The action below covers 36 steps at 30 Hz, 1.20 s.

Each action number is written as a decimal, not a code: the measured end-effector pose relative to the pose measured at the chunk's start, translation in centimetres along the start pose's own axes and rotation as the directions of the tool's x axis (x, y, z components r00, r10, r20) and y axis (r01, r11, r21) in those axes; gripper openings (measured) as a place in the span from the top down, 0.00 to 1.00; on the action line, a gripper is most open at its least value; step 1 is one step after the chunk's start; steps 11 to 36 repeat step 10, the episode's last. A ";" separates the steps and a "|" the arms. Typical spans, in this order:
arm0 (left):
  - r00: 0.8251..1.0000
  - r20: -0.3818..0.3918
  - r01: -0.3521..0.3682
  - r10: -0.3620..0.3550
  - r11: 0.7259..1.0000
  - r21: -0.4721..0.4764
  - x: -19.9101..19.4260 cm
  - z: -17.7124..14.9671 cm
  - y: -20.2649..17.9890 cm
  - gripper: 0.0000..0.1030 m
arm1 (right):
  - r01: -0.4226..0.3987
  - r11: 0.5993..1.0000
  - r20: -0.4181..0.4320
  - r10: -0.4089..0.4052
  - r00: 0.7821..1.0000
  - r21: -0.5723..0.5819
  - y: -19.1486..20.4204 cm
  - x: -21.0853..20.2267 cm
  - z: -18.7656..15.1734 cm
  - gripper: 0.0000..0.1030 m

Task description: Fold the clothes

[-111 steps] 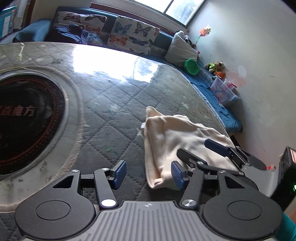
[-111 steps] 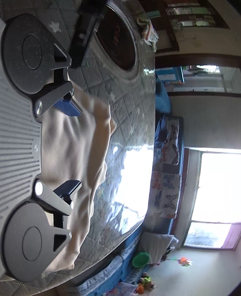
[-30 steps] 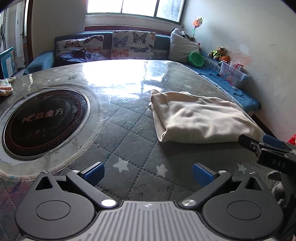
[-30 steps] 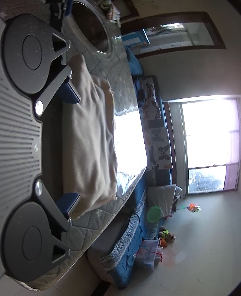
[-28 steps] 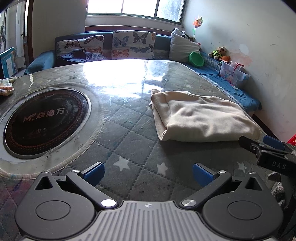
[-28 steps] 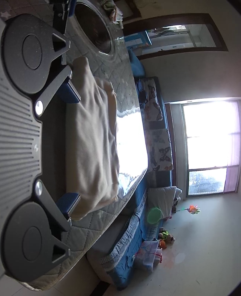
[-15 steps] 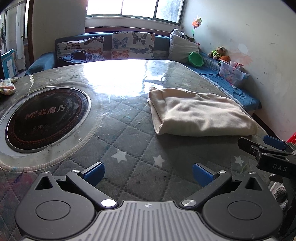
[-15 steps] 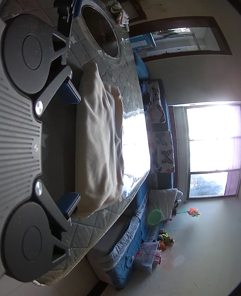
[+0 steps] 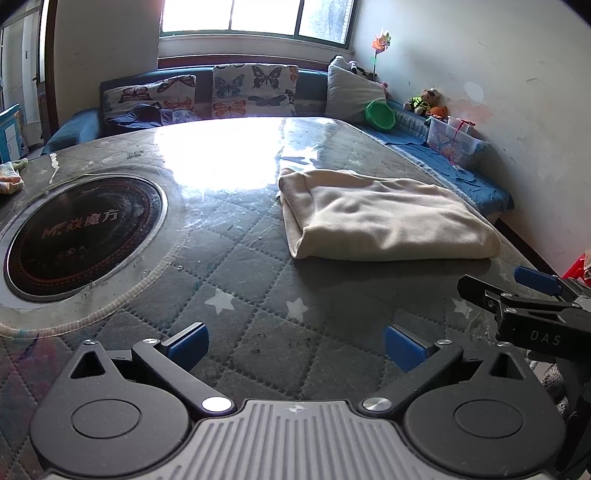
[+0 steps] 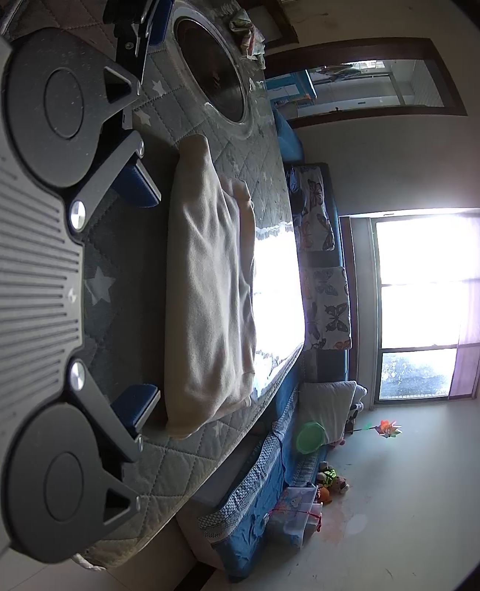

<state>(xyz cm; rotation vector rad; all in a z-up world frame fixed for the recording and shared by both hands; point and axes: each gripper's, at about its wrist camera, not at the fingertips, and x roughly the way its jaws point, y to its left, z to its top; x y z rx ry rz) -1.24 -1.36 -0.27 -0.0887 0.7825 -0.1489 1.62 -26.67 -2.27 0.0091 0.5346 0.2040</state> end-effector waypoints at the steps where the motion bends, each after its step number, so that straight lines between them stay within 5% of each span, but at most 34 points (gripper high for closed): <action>1: 1.000 0.000 -0.001 0.001 1.000 0.003 0.0 -0.1 -0.1 0.00 | 0.000 1.000 0.000 0.000 1.000 0.000 0.0 0.0 0.0 0.00; 36: 1.000 0.019 -0.006 0.005 1.000 0.022 -0.3 -0.4 -0.8 0.00 | 0.003 1.000 0.000 -0.003 1.000 -0.001 0.0 -0.5 -0.4 0.00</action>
